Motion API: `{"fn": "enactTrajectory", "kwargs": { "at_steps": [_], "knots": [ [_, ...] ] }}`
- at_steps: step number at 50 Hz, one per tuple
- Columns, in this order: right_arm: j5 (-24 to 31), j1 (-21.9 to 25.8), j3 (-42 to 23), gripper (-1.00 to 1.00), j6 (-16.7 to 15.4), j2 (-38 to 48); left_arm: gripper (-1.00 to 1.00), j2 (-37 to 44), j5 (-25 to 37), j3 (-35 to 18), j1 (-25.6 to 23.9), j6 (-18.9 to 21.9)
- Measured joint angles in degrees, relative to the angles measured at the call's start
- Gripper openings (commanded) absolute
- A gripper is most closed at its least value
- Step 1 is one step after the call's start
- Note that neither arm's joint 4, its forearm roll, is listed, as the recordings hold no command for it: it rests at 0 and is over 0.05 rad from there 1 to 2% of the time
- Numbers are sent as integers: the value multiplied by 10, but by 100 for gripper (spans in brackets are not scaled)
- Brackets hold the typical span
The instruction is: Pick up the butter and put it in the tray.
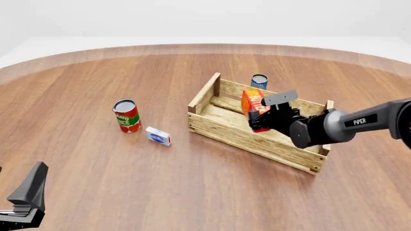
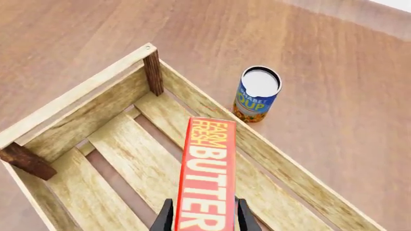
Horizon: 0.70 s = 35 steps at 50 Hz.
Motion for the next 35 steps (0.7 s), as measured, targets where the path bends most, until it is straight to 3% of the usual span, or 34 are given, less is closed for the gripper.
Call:
{"fn": "enactTrajectory", "kwargs": {
  "at_steps": [35],
  "knots": [
    [-1, 5, 6, 100, 16, -26, 100, 0, 0, 0, 0, 0]
  ]
}}
